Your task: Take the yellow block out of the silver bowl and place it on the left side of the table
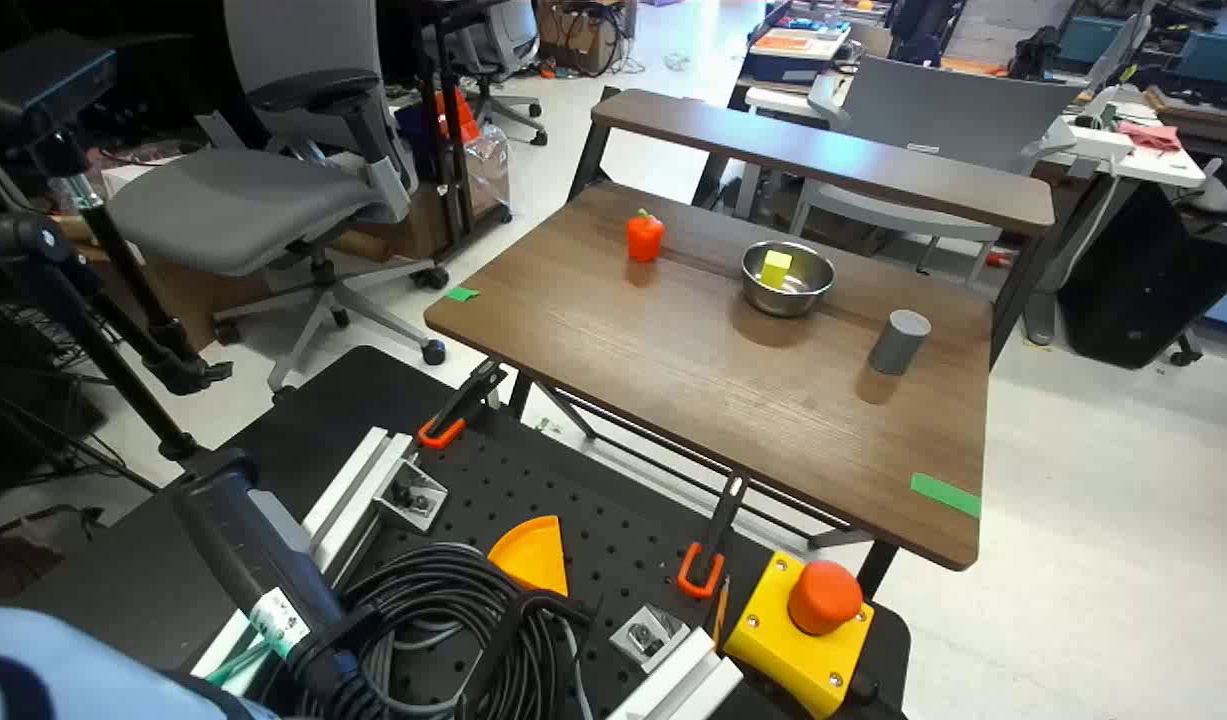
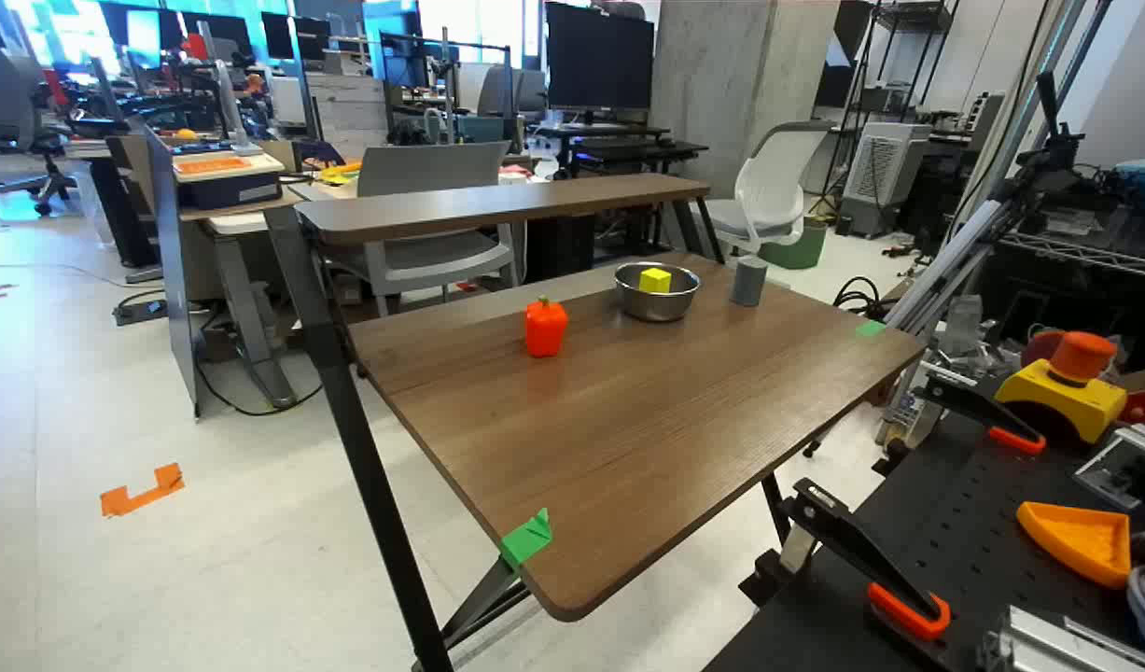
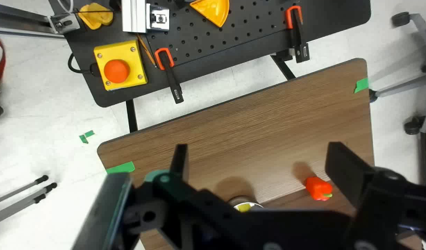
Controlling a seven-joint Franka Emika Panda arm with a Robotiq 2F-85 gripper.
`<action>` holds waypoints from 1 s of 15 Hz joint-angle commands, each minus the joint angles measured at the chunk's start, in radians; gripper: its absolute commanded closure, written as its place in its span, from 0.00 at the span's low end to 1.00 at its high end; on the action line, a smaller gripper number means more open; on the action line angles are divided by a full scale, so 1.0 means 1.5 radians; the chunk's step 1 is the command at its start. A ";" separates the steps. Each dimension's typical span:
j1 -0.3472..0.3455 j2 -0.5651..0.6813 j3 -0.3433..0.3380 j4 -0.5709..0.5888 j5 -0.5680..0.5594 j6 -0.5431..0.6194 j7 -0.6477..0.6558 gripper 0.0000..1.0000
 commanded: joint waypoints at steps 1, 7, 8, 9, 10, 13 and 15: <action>-0.010 0.002 0.008 0.001 0.005 -0.002 -0.005 0.00; -0.010 0.002 0.008 0.001 0.005 -0.002 -0.005 0.00; -0.010 0.002 0.008 0.001 0.005 -0.002 -0.005 0.00; -0.010 0.002 0.008 0.001 0.005 -0.002 -0.005 0.00; -0.011 0.032 0.014 0.021 0.005 -0.009 0.014 0.00; -0.009 0.146 0.030 0.085 0.006 -0.002 0.068 0.00; 0.024 0.218 0.017 0.126 0.013 0.003 0.077 0.00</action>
